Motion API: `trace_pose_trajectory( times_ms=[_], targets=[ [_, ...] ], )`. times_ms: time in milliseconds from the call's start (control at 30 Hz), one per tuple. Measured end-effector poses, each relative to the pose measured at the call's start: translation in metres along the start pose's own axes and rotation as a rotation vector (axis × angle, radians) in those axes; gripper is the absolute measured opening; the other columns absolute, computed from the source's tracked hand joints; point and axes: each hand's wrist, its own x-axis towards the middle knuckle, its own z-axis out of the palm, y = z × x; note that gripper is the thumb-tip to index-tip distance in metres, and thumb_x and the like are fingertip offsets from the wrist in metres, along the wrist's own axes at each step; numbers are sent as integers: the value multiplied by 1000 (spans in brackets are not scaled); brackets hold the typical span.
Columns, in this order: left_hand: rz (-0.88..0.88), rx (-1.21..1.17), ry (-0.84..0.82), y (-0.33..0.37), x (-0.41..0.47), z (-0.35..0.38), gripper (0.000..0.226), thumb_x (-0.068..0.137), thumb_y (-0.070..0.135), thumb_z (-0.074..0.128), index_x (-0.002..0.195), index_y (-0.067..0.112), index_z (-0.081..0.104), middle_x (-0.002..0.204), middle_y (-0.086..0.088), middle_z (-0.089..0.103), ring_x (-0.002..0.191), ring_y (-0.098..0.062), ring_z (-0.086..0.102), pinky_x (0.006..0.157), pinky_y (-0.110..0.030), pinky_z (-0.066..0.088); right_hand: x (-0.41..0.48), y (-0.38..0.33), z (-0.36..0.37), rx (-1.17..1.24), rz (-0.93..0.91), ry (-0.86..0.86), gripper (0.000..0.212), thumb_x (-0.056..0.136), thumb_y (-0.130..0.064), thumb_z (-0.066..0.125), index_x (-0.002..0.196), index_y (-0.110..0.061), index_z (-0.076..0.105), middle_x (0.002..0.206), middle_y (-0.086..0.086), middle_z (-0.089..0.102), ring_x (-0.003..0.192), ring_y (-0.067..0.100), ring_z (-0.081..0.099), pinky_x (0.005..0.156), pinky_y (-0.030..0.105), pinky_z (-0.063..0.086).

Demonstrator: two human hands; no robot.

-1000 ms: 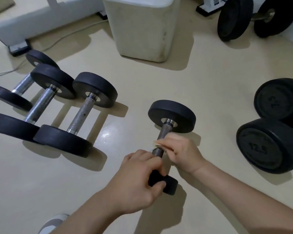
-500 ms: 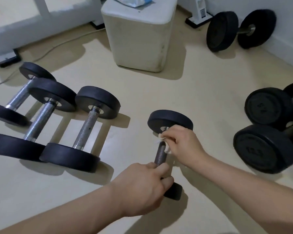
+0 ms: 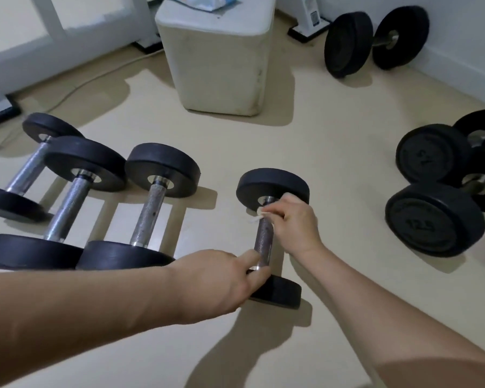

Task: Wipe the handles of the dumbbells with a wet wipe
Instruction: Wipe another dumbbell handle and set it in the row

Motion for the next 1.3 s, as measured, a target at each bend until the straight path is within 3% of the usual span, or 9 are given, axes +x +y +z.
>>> trace_pose_trajectory(
  times_ms=[134,234,434,601,768,901,1068,1235,1302],
  targets=[
    [52,-13,-119,-13,-6,-17,69,99,35,42,150,10,2,124,-13,32,79,-33,58,56,-37,43,-34,-1,0,100,107,-149,12,76,-4,75,81,-14,77,70,-11,53,66,0,54,63,4,37],
    [16,-59,-12,-16,-9,-12,58,94,43,50,137,9,32,111,-9,44,65,-30,58,46,-32,38,-42,-4,-1,82,94,-277,13,75,-5,76,80,-17,77,69,-16,53,67,-3,54,65,6,36],
    [32,-41,160,-27,-5,12,39,74,45,68,99,17,59,75,1,48,36,-19,41,32,-24,25,-3,1,17,73,94,58,8,77,-4,73,80,-11,77,67,-15,47,60,0,49,59,7,36],
    [-18,-81,141,-20,-10,13,47,67,40,78,103,15,60,78,-1,47,36,-20,41,31,-23,28,-31,-4,5,39,27,-239,13,75,-4,75,76,-17,77,65,-18,51,63,3,52,62,10,36],
    [-131,-108,166,-16,-18,22,59,63,38,81,114,17,60,77,-1,49,39,-21,44,33,-26,25,-1,-3,19,-35,10,11,8,76,-4,73,78,-11,76,67,-16,44,57,2,44,60,3,33],
    [-206,-139,139,-15,-27,24,57,63,41,80,112,20,60,78,0,51,40,-20,46,35,-25,28,-35,-13,10,8,-19,-299,11,76,-5,74,78,-15,77,65,-17,48,62,-1,50,61,6,35],
    [-253,-177,76,-14,-34,22,45,60,36,75,97,22,53,76,0,44,38,-20,40,34,-28,24,5,-11,26,1,26,21,11,76,-2,70,77,-12,75,68,-16,43,60,3,45,58,10,33],
    [-264,-131,71,-24,-40,17,29,69,43,62,88,24,53,70,2,46,33,-21,32,33,-26,21,-26,-23,22,58,16,-214,12,77,-1,72,76,-12,76,64,-14,46,61,-2,51,58,4,34],
    [-253,-87,68,-30,-42,16,27,70,48,59,81,25,53,66,4,48,36,-19,38,37,-25,20,-2,-19,29,24,-14,-78,10,76,-1,72,78,-10,76,66,-14,47,59,-1,48,60,3,34]
  ],
)
